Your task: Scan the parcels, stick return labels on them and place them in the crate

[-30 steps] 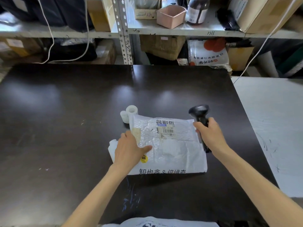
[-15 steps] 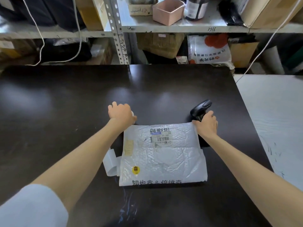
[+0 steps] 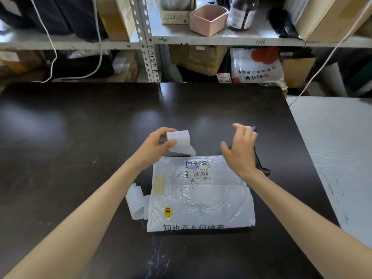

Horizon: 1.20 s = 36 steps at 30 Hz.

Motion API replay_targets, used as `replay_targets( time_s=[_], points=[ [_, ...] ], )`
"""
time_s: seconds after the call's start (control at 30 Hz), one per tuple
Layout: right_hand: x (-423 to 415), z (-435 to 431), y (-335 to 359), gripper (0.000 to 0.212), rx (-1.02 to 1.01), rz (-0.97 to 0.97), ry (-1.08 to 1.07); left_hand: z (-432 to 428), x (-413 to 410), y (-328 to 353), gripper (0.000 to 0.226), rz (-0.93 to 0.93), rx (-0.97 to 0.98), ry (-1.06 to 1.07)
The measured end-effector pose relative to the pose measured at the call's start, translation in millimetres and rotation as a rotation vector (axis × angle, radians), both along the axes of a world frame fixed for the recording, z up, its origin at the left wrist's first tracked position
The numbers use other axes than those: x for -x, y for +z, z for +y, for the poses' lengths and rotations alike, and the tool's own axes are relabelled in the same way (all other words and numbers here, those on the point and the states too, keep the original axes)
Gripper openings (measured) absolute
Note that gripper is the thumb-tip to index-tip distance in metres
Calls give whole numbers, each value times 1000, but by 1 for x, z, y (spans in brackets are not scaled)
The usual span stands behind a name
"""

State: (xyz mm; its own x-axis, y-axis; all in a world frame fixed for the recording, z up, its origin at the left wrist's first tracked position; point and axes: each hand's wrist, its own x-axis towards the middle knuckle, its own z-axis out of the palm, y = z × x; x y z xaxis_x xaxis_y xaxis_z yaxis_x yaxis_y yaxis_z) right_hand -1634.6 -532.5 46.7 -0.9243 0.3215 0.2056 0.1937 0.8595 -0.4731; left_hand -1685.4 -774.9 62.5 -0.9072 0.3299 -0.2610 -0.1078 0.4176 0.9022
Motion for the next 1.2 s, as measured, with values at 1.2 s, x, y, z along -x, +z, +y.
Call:
replay_targets(
  time_s=[1.2],
  points=[
    [-80,-76,93,15,722,140,491,-21,-95,69,41,-52,-373,-20]
  ],
)
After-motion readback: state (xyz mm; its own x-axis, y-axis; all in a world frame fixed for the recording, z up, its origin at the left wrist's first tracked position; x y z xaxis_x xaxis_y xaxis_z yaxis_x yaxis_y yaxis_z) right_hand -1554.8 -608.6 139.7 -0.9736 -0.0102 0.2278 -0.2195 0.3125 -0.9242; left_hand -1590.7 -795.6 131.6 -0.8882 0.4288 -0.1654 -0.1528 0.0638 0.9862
